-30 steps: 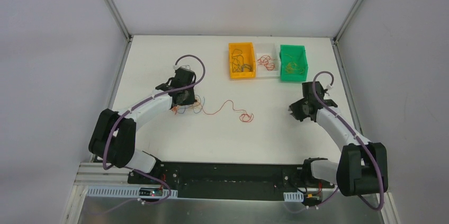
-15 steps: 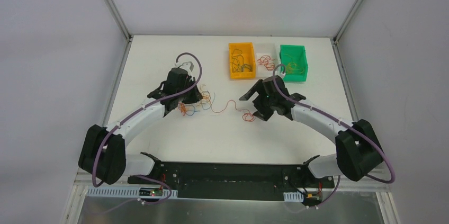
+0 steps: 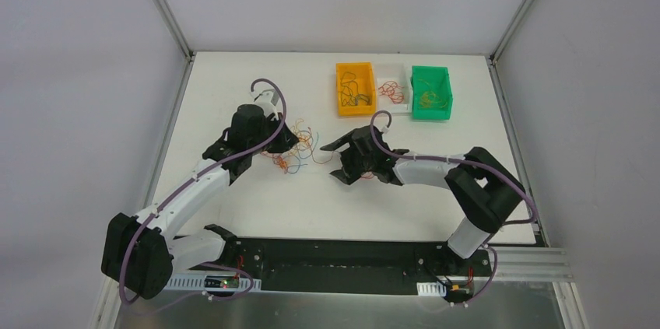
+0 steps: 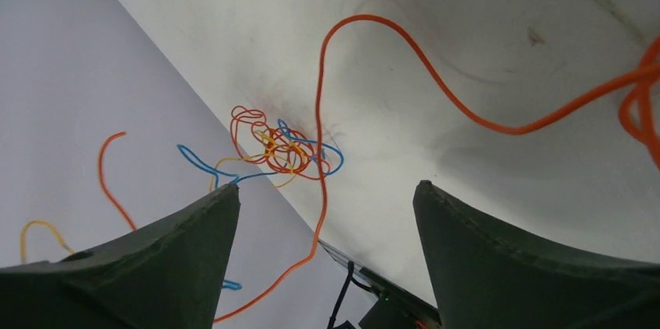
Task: Untangle the cables
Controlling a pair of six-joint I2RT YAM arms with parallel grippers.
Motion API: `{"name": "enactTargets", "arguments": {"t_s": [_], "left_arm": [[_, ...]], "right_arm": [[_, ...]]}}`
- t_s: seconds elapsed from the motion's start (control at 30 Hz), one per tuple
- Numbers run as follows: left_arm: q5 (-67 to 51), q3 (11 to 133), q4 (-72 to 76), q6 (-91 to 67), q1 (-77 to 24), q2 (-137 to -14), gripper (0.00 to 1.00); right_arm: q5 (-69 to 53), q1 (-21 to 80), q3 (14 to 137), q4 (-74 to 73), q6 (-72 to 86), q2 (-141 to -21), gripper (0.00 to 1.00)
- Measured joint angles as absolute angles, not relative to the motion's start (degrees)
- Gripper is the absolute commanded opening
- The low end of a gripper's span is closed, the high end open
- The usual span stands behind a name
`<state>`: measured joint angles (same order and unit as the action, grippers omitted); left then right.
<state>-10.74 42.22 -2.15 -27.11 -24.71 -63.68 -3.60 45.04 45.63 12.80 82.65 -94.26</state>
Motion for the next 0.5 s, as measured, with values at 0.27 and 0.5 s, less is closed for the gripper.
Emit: {"name": "enactTargets", "arguments": {"t_s": [0.27,0.5], "left_arm": [[-10.81,40.95,-2.17,-28.03,-24.71,-62.94,0.0],[-5.8,40.56,-4.6,-30.57,-24.75,-63.22,0.0]], "right_arm": [[-2.63,46.81,46.04,18.83,86.54,-101.14,0.0],[0.01,40.27,38.46,20.4,85.62,-93.6,0.0]]}}
